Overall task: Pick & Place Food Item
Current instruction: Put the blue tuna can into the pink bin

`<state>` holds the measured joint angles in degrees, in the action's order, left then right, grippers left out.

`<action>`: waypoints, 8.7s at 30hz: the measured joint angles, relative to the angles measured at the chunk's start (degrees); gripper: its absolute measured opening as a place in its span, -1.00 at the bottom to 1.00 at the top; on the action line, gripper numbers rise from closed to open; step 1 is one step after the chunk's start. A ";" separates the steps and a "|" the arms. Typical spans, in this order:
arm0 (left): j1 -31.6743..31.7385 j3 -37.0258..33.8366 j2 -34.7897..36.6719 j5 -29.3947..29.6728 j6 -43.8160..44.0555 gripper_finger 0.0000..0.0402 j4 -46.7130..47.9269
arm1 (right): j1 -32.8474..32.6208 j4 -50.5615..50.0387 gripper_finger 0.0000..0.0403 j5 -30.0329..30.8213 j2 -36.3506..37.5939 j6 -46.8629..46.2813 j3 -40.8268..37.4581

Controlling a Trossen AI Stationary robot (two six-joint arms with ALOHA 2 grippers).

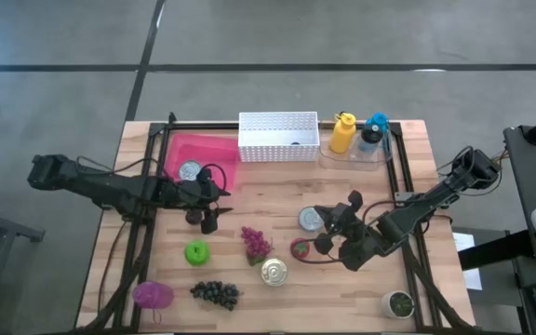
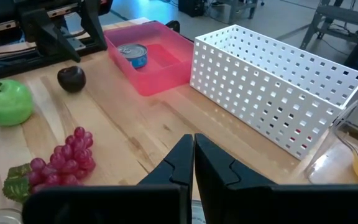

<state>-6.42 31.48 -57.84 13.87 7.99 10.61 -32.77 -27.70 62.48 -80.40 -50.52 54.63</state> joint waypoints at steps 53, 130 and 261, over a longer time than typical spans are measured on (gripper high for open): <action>0.00 0.00 0.00 0.00 0.00 0.13 -0.90 | 9.75 -10.44 -0.96 -37.33 -3.27 -29.88 -10.10; -0.02 0.00 -0.11 -0.02 0.00 0.15 -0.68 | 20.19 14.35 -0.96 -49.07 -27.82 8.14 12.07; -0.02 0.00 -0.11 -0.46 3.17 0.16 -0.20 | 26.20 12.72 -0.96 -32.62 -39.83 6.22 23.70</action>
<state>-6.44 31.48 -57.95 13.41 11.16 10.41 -6.57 -14.99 29.85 -120.23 -44.30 78.33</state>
